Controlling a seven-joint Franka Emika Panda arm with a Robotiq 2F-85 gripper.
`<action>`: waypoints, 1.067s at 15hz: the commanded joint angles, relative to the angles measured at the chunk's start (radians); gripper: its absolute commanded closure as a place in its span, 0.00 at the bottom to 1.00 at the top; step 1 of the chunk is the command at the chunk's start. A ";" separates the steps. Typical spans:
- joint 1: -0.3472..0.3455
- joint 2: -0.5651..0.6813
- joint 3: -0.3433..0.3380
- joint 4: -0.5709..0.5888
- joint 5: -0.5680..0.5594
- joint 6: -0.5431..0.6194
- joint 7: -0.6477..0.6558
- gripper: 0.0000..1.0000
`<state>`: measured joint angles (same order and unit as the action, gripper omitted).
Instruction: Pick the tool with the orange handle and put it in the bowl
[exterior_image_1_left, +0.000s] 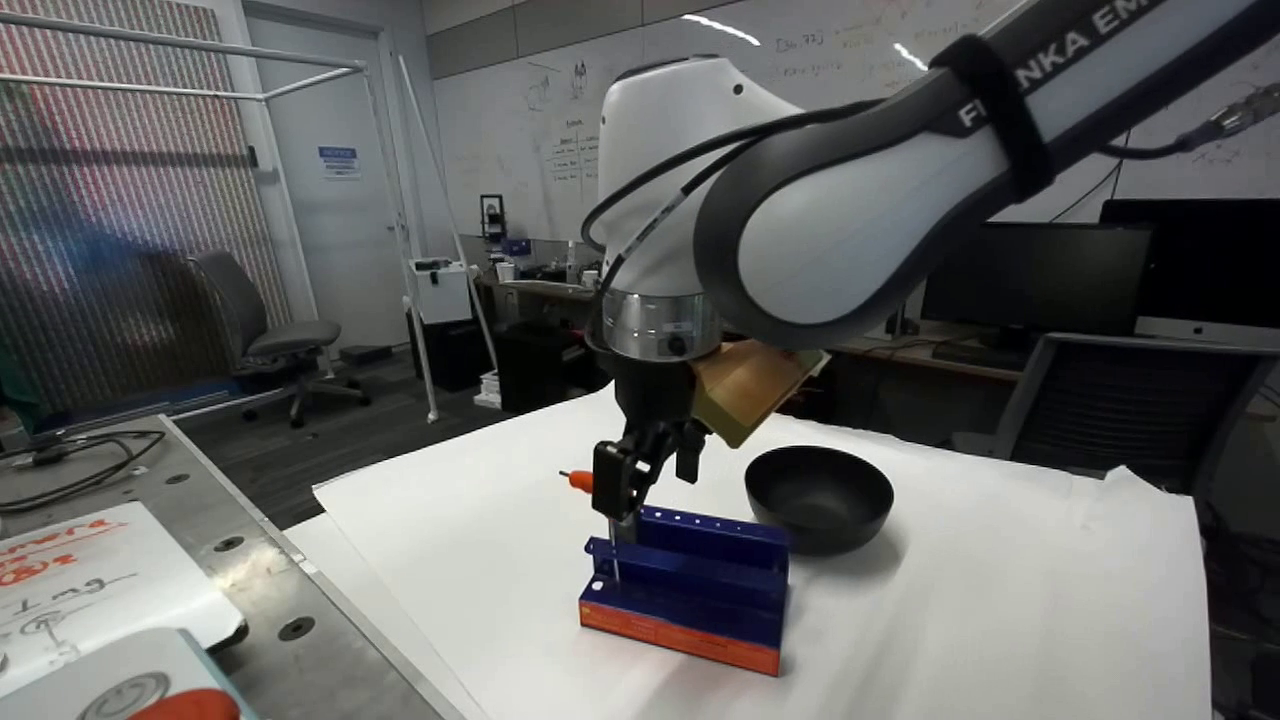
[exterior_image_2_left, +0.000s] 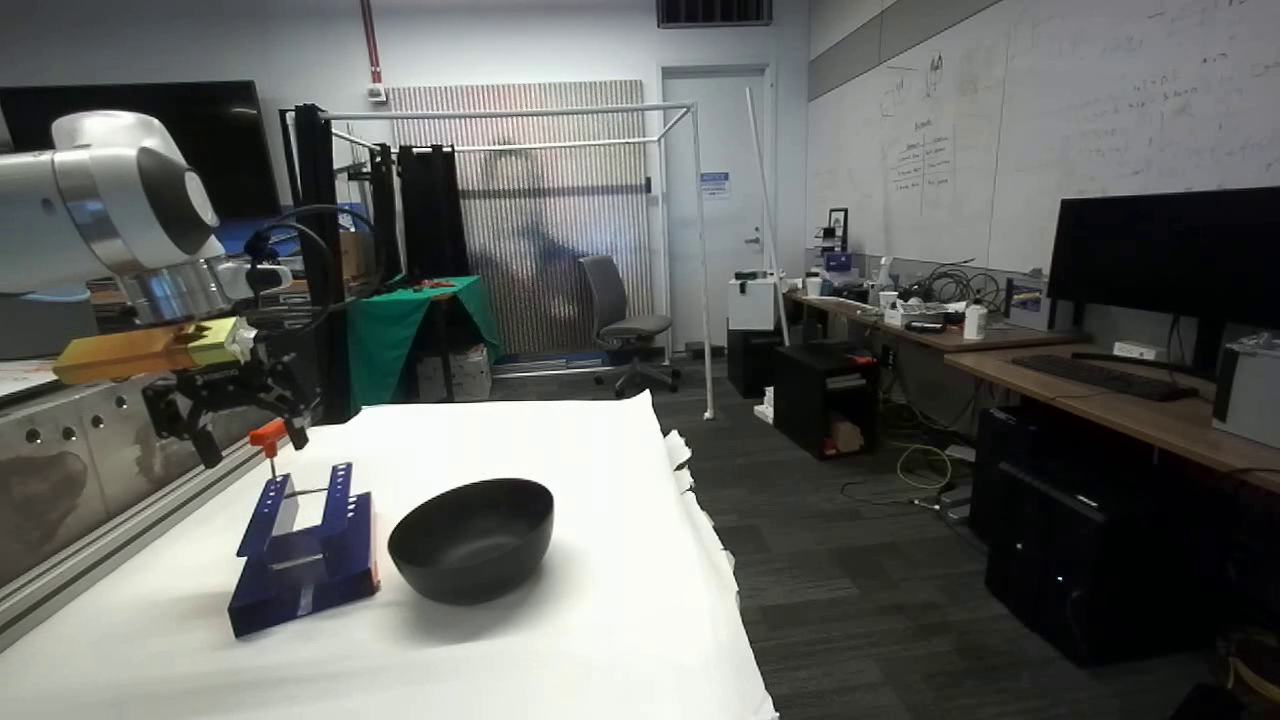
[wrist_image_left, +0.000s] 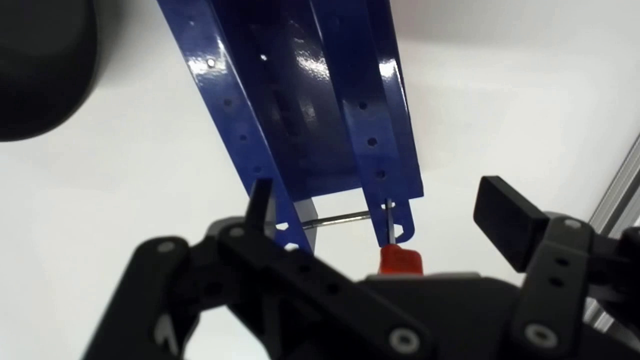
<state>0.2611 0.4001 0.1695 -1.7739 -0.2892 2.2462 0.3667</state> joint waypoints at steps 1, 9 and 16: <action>0.062 0.093 -0.047 0.136 -0.022 0.000 0.030 0.00; 0.123 0.179 -0.117 0.270 -0.063 -0.039 0.019 0.51; 0.146 0.171 -0.137 0.298 -0.095 -0.160 0.025 0.95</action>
<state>0.3849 0.5638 0.0499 -1.5235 -0.3628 2.1563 0.3800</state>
